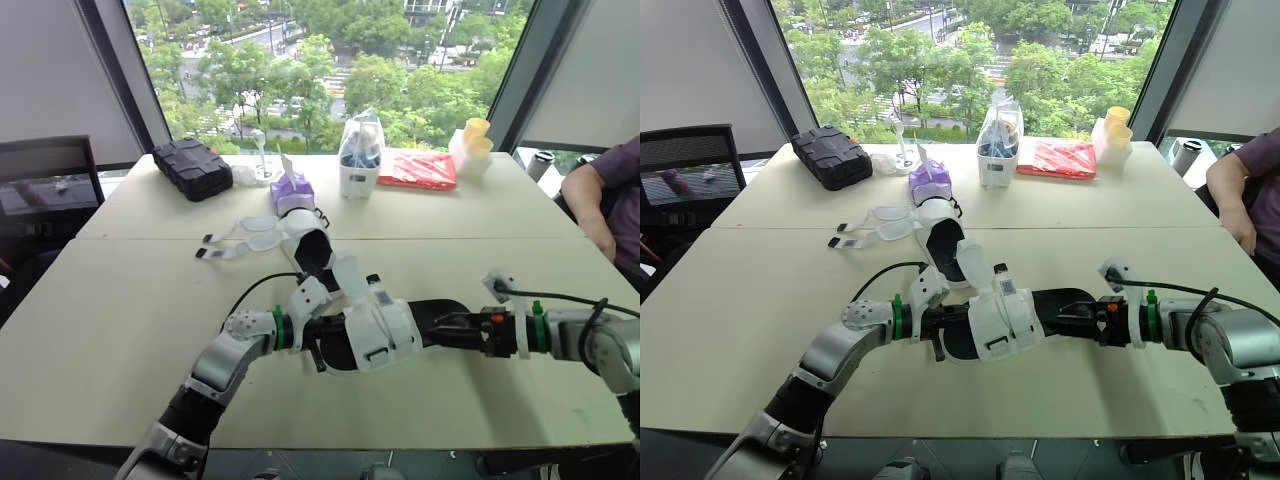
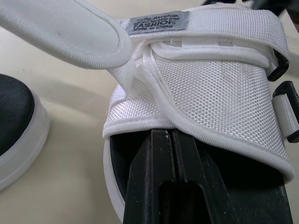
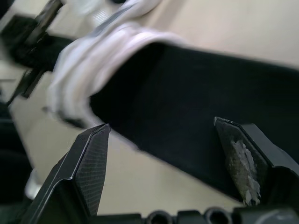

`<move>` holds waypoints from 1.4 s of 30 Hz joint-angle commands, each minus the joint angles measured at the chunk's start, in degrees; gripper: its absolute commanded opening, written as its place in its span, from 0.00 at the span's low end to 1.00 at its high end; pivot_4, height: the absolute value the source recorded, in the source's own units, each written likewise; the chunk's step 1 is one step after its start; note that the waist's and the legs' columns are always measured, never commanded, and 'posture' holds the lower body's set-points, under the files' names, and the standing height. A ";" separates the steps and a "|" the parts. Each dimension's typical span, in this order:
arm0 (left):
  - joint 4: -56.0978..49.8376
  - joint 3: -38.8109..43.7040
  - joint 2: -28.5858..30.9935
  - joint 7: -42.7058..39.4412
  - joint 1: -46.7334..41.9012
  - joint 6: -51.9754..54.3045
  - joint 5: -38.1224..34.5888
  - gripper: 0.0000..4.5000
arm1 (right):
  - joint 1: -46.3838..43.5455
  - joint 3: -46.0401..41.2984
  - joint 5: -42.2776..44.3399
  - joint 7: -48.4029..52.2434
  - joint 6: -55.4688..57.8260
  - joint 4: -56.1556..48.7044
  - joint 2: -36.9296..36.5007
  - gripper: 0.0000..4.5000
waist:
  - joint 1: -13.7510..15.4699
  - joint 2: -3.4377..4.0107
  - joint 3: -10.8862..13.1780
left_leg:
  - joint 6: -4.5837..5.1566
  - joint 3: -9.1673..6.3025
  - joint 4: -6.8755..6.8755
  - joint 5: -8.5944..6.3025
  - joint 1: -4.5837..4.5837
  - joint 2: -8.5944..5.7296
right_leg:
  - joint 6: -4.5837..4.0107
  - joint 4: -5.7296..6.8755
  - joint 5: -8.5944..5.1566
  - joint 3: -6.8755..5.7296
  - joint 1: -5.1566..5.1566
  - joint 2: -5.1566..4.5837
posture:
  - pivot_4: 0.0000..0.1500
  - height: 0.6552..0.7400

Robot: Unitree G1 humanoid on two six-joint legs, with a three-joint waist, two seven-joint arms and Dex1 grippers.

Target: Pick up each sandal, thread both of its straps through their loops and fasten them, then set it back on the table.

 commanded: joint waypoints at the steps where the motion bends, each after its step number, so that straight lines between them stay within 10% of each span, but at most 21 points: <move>1: 2.25 0.15 -1.10 0.12 -2.86 -3.88 1.27 0.00 | 2.15 -1.22 6.38 -2.19 5.13 -8.99 2.98 0.86 | 0.04 -0.01 0.00 | 0.00 0.00 0.01 0.00 0.00 0.00 | 0.01 -0.01 0.00 0.00 0.01 -0.01 | 1.00 1.00; 7: 4.37 0.37 -1.01 -0.52 -3.40 -5.76 2.02 0.00 | 2.85 -5.57 15.35 -7.45 13.21 -16.76 5.68 0.86 | 0.10 0.00 0.00 | 0.00 -0.04 -0.05 0.00 -0.06 -0.02 | 0.07 -0.05 0.03 0.00 -0.05 -0.02 | 1.00 1.00; 14: 1.59 -0.92 0.25 -2.62 -0.96 -4.60 1.99 0.00 | -8.16 -1.84 4.10 5.09 -0.54 -3.33 -8.24 0.86 | -0.26 0.00 0.01 | 0.00 0.07 0.02 0.00 -0.05 -0.05 | 0.06 -0.12 0.03 0.03 -0.01 -0.05 | 1.00 1.00; 20: 1.49 -0.89 -0.67 -2.12 -1.09 -3.70 2.03 0.00 | -28.52 6.92 -4.84 4.06 -6.67 17.71 4.18 0.86 | -0.39 -0.01 -0.01 | 0.00 0.14 -0.06 0.00 0.12 0.12 | -0.03 -0.01 0.11 0.03 -0.02 0.08 | 1.00 1.00; 31: -2.26 -0.41 -0.85 -0.26 0.85 -1.75 1.62 0.00 | -40.12 14.14 -16.70 11.27 -17.94 40.74 14.53 0.86 | 0.03 0.01 -0.02 | -0.07 0.10 -0.03 0.04 -0.62 -0.08 | 0.25 -0.11 0.28 0.02 -0.67 -0.14 | 1.00 1.00; 42: -4.05 -0.70 -0.74 1.01 2.19 -0.72 1.45 0.00 | -46.51 15.23 -14.71 25.40 -1.95 49.69 19.24 0.86 | -0.23 0.06 -0.04 | -0.06 0.10 0.02 0.04 -0.55 -0.06 | 0.23 0.04 0.29 0.00 -0.65 -0.11 | 1.00 1.00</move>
